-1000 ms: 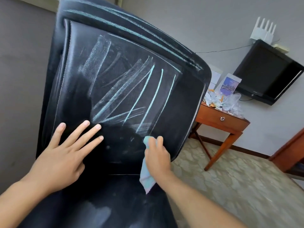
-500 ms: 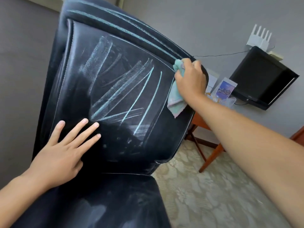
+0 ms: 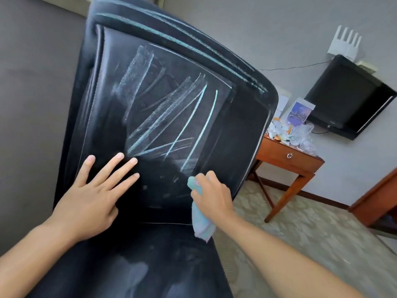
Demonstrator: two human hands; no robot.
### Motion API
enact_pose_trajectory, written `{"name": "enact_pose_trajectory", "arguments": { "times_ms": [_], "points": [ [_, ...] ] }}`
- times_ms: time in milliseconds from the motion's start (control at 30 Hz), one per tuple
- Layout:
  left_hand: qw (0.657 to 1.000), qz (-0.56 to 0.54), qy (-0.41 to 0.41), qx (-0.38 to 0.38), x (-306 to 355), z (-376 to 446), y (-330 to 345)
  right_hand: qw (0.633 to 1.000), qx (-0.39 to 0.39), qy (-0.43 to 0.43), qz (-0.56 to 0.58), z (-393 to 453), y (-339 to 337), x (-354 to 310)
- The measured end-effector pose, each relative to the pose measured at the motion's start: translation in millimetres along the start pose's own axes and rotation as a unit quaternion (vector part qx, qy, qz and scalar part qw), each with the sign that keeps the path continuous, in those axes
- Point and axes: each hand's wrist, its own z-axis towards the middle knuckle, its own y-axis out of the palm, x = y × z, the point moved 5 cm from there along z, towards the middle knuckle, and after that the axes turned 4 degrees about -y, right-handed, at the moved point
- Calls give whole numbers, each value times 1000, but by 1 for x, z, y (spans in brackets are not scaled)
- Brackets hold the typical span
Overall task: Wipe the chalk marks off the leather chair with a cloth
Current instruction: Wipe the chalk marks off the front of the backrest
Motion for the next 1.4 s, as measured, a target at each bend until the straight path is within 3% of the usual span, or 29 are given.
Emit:
{"name": "enact_pose_trajectory", "arguments": {
  "times_ms": [67, 133, 300, 367, 500, 567, 700, 800, 900, 967, 1100, 1200, 1400],
  "points": [
    [1000, 1, -4, 6, 1, -1, 0, 999, 44, -26, -14, 8, -43, 10],
    [1000, -2, -4, 8, 2, 0, 2, 990, 137, -30, -23, 26, -96, 22],
    [1000, -5, -4, 7, 2, 1, 5, 963, 266, 33, -28, 114, -202, 51],
    [1000, -5, -2, 7, 1, 1, 4, 957, 285, 49, -29, 137, -200, 51],
    [1000, -7, 0, 12, 0, 2, 4, 935, 338, 107, -16, 116, -126, 32],
    [1000, -7, -2, 11, 0, 4, 5, 943, 315, 106, -2, 80, -75, 19],
    [1000, -5, -3, 8, 4, 2, 4, 988, 113, 92, 51, 4, 26, 3],
    [1000, 1, -4, 4, 1, 1, 1, 996, 38, 57, 65, -6, 30, 3],
    [1000, 3, -8, 6, 0, 0, 1, 1000, -21, -9, 20, 3, -11, 17],
    [1000, 4, -9, 9, 1, 1, 2, 999, 24, -26, 9, 13, -57, 31],
    [1000, 2, -11, 15, 2, 2, 4, 981, 192, 8, 6, 69, -165, 47],
    [1000, 0, -8, 18, 1, 2, 5, 966, 255, 30, 7, 126, -218, 44],
    [1000, -8, -6, 13, -1, 1, 3, 937, 334, 80, 69, 141, -156, 12]
  ]
}}
